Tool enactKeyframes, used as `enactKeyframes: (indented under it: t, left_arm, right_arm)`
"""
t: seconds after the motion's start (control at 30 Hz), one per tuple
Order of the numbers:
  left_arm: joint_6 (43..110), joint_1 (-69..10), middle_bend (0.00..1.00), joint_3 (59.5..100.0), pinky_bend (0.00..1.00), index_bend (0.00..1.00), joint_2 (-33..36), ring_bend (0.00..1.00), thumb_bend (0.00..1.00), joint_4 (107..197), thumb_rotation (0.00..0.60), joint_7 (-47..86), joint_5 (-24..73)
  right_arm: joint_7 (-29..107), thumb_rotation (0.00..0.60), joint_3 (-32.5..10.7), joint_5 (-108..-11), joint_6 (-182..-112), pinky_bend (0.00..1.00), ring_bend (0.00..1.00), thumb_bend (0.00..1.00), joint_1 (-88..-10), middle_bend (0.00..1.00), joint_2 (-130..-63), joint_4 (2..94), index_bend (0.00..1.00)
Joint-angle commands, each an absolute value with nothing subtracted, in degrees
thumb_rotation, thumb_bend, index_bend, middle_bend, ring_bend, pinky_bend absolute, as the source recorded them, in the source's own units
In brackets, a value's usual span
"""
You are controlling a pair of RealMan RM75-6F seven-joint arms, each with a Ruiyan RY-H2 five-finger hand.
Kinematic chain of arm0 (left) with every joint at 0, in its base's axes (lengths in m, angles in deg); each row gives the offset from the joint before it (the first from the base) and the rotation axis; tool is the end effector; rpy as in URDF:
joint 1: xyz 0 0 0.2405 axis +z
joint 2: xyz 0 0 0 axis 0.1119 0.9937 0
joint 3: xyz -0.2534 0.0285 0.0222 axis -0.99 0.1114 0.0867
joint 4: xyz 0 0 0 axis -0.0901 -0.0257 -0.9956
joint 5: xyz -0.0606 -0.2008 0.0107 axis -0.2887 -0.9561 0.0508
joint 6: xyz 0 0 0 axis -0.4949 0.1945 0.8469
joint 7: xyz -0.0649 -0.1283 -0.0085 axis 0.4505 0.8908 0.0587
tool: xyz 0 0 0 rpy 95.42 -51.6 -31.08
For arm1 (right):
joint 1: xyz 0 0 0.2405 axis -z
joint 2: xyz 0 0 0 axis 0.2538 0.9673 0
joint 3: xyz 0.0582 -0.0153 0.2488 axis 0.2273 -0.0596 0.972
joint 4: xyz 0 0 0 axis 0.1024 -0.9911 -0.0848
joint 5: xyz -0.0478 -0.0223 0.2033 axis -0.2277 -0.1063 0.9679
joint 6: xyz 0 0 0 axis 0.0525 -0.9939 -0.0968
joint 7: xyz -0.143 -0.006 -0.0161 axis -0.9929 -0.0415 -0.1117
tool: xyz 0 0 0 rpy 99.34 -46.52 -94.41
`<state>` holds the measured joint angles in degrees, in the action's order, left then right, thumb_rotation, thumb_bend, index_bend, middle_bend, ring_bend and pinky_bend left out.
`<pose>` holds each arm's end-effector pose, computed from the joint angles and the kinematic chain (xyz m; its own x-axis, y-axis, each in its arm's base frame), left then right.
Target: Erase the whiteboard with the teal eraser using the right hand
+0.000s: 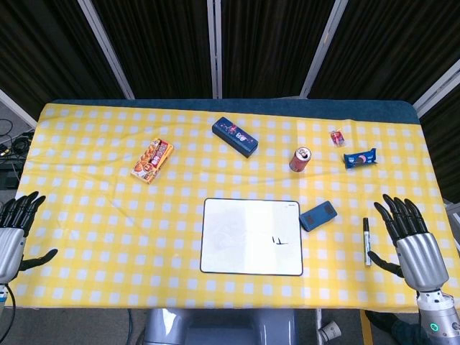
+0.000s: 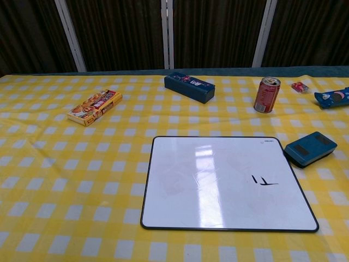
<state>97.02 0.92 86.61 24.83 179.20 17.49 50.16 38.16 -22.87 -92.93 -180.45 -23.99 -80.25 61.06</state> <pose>-0.2887 0.1769 0.1649 0.3785 0.0264 0.9252 0.9253 -0.0375 -0.3775 -0.2809 -0.1840 0.1596 0.3900 0.1635 0.9062 -0.8725 -0.2488 0.4204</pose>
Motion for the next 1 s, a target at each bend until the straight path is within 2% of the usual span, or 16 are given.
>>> enactKeyframes:
  t: [0.03, 0.17, 0.27, 0.37, 0.57, 0.7, 0.83, 1.0]
  left_arm:
    - [97.0, 1.0, 0.00, 86.7, 0.00, 0.00, 24.9, 0.00, 0.00, 179.0, 0.600, 17.8, 50.4]
    - [96.9, 1.0, 0.00, 86.8, 0.00, 0.00, 25.0, 0.00, 0.00, 178.9, 0.600, 17.9, 50.5]
    - [96.9, 1.0, 0.00, 86.7, 0.00, 0.00, 25.1, 0.00, 0.00, 178.9, 0.600, 18.0, 50.4]
    - [96.3, 0.7, 0.00, 86.5, 0.00, 0.00, 25.0, 0.00, 0.00, 178.9, 0.600, 18.1, 50.2]
    - [94.7, -0.2, 0.00, 86.9, 0.00, 0.00, 25.2, 0.00, 0.00, 178.5, 0.600, 20.0, 51.0]
    - [93.2, -0.7, 0.00, 86.4, 0.00, 0.00, 24.2, 0.00, 0.00, 177.9, 0.600, 18.2, 48.9]
    - [91.7, -1.2, 0.00, 86.0, 0.00, 0.00, 23.5, 0.00, 0.00, 177.3, 0.600, 16.9, 46.6]
    - [90.9, -1.3, 0.00, 85.4, 0.00, 0.00, 22.9, 0.00, 0.00, 176.8, 0.600, 15.7, 44.3]
  right_arm:
    - [38.1, 0.600, -22.7, -93.3, -179.6, 0.00, 0.00, 0.00, -23.6, 0.00, -80.7, 60.5, 0.04]
    - [39.3, 0.600, -22.7, -93.1, -177.2, 0.00, 0.00, 0.00, -24.0, 0.00, -80.9, 59.8, 0.04]
    - [41.1, 0.600, -22.5, -92.5, -172.9, 0.00, 0.00, 0.00, -26.0, 0.00, -80.7, 59.1, 0.04]
    - [44.0, 0.600, -21.5, -91.5, -163.9, 0.00, 0.00, 0.00, -31.2, 0.00, -80.2, 56.3, 0.07]
    - [51.8, 0.600, -21.6, -92.9, -151.1, 0.08, 0.00, 0.12, -39.6, 0.08, -79.2, 51.7, 0.11]
    - [51.2, 0.600, -21.2, -91.1, -140.3, 0.10, 0.00, 0.17, -45.4, 0.10, -81.8, 46.1, 0.12]
    - [50.4, 0.600, -22.5, -92.0, -135.9, 0.13, 0.00, 0.18, -47.9, 0.12, -84.8, 41.0, 0.14]
    - [52.3, 0.600, -23.5, -93.3, -135.4, 0.15, 0.01, 0.20, -49.4, 0.14, -88.1, 36.2, 0.15]
